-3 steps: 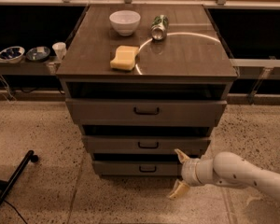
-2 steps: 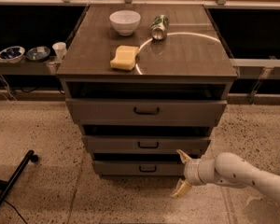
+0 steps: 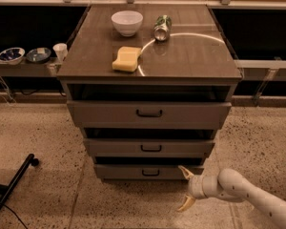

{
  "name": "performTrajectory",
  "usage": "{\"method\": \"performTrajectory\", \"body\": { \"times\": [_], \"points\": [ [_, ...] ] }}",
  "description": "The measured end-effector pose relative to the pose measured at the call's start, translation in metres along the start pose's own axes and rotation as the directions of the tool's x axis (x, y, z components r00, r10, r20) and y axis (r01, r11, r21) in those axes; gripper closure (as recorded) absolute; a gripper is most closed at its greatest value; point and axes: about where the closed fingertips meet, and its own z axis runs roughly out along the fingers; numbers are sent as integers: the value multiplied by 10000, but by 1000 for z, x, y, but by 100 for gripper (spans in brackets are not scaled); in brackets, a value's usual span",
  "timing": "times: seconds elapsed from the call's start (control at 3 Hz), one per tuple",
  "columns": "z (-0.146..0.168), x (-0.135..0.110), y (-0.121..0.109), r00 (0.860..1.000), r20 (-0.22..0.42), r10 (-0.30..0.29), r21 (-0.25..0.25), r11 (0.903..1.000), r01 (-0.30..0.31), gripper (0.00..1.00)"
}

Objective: Open bottom drawer

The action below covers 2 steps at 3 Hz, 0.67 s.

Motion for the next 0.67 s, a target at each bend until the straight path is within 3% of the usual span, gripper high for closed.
{"method": "performTrajectory", "body": {
  "times": [0.33, 0.67],
  "points": [
    [15, 15, 6, 9997, 179, 154, -93, 9998, -153, 0],
    [23, 20, 2, 9999, -102, 109, -236, 9997, -111, 0]
  ]
}}
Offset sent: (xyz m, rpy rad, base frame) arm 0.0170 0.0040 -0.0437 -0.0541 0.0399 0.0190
